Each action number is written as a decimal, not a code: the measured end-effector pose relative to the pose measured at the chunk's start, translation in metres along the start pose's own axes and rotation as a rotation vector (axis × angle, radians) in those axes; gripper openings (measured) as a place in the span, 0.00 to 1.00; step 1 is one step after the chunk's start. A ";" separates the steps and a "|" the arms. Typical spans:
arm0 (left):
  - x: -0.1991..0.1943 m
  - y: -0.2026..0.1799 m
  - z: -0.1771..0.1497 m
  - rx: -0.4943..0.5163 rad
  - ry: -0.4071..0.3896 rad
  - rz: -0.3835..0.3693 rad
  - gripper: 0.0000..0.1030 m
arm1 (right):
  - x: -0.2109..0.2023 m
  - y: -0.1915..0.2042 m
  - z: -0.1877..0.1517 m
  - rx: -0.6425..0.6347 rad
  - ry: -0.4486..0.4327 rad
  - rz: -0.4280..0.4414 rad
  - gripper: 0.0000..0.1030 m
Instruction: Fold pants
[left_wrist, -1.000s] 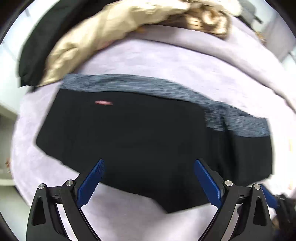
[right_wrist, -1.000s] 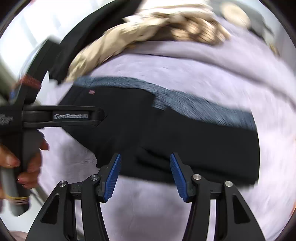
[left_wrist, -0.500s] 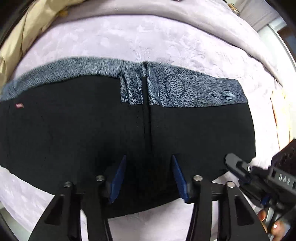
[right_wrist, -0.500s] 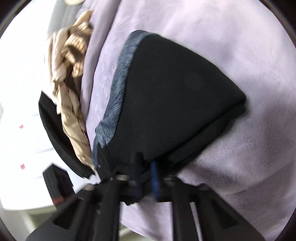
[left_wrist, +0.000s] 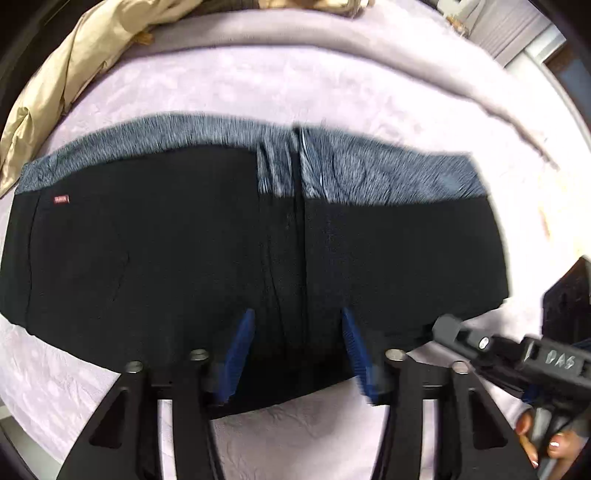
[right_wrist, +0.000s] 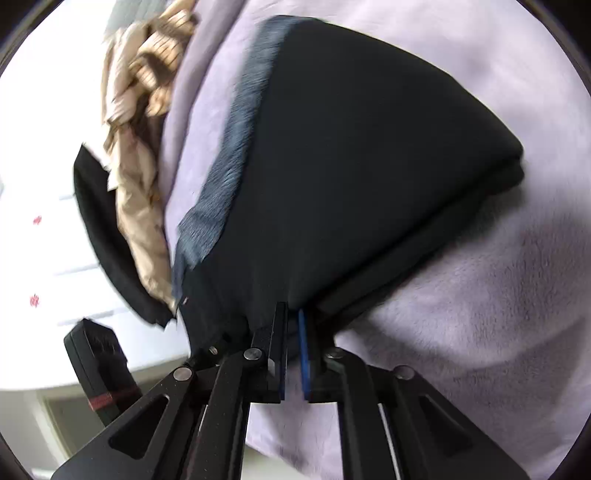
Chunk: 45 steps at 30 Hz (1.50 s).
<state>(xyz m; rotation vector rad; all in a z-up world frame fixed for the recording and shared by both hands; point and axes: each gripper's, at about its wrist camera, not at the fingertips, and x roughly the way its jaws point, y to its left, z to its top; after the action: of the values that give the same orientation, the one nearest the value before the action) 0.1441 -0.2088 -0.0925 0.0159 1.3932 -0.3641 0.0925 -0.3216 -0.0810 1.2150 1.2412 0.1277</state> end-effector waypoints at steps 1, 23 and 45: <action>-0.010 0.002 0.005 -0.006 -0.038 -0.020 0.85 | -0.003 0.007 0.000 -0.036 0.009 -0.006 0.09; 0.008 0.019 0.034 -0.003 0.059 -0.157 0.40 | -0.029 0.011 0.007 -0.180 0.013 -0.048 0.09; 0.024 0.010 0.028 0.050 0.074 -0.171 0.09 | -0.063 0.031 0.076 -0.379 -0.034 -0.215 0.45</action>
<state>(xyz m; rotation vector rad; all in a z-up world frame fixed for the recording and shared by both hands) 0.1766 -0.2111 -0.1128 -0.0499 1.4625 -0.5453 0.1407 -0.3972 -0.0299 0.7504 1.2429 0.1738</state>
